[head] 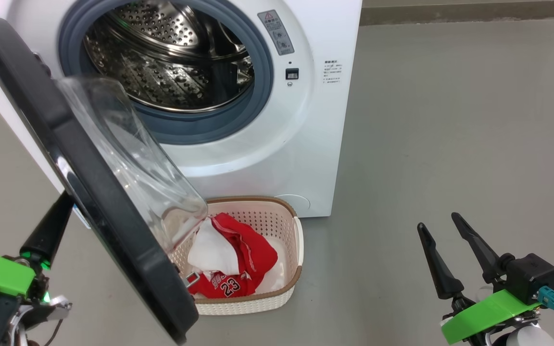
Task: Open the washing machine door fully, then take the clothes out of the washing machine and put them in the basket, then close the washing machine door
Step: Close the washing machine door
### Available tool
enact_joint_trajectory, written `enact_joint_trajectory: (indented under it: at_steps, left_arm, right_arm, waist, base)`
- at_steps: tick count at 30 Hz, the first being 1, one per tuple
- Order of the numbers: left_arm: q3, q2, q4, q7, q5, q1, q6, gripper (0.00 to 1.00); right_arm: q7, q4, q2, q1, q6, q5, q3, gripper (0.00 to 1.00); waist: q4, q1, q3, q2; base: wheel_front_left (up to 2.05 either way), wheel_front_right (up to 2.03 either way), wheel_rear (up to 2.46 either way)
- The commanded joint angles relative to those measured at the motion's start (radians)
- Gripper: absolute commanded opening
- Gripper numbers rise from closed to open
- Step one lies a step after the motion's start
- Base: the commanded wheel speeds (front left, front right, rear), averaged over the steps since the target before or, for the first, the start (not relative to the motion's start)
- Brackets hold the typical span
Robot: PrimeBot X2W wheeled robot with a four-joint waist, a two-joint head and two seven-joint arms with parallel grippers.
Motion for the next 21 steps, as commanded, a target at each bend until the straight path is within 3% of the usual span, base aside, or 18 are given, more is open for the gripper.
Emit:
enact_joint_trajectory:
  at_steps: [1,4,6,7,8,12,17,21]
  left_arm:
    - [0.017,0.017,-0.028,-0.008,-0.016,-0.006,0.000,0.00]
    - [0.021,0.017,-0.033,-0.023,-0.018,0.007,-0.005,0.00]
    - [0.026,0.017,-0.041,-0.035,-0.015,0.020,-0.012,0.15]
    - [0.028,0.020,-0.049,-0.046,-0.005,0.028,-0.025,0.44]
    - [0.032,0.021,-0.055,-0.059,0.004,0.036,-0.037,0.98]
    - [0.042,0.041,-0.065,-0.121,0.071,0.072,-0.091,1.00]
    - [0.016,0.077,-0.061,-0.272,0.252,0.113,-0.197,1.00]
    - [-0.011,0.096,-0.054,-0.388,0.378,0.138,-0.228,1.00]
  right_arm:
    - [-0.006,-0.023,-0.010,-0.022,0.007,0.004,0.015,1.00]
    - [-0.006,-0.023,-0.007,-0.019,0.007,0.003,0.012,1.00]
    - [-0.006,-0.023,-0.004,-0.019,0.007,0.002,0.011,1.00]
    - [-0.006,-0.023,-0.004,-0.019,0.007,0.001,0.010,1.00]
    - [-0.006,-0.023,-0.003,-0.019,0.007,0.001,0.010,1.00]
    - [-0.006,-0.026,-0.002,-0.018,0.007,0.001,0.008,1.00]
    - [-0.006,-0.027,-0.001,-0.022,0.007,0.000,0.006,1.00]
    - [-0.006,-0.025,0.003,-0.022,0.007,-0.001,0.007,1.00]
  waist:
    - [0.002,0.0000,-0.002,0.0000]
    - [0.009,0.0000,-0.003,0.0000]
    - [0.015,0.0000,-0.005,0.0000]
    - [0.018,0.0000,-0.005,0.0000]
    - [0.021,0.0000,-0.005,0.0000]
    - [0.037,0.0000,-0.001,0.0000]
    - [0.056,0.0000,0.005,0.0000]
    - [0.063,0.0000,0.003,0.0000]
  base:
    - [0.00,0.00,0.00]
    - [0.00,0.00,0.00]
    - [0.00,0.00,0.00]
    - [0.00,0.00,0.00]
    - [0.00,0.00,0.00]
    - [0.00,0.00,0.00]
    - [0.00,0.00,0.00]
    - [0.00,0.00,0.00]
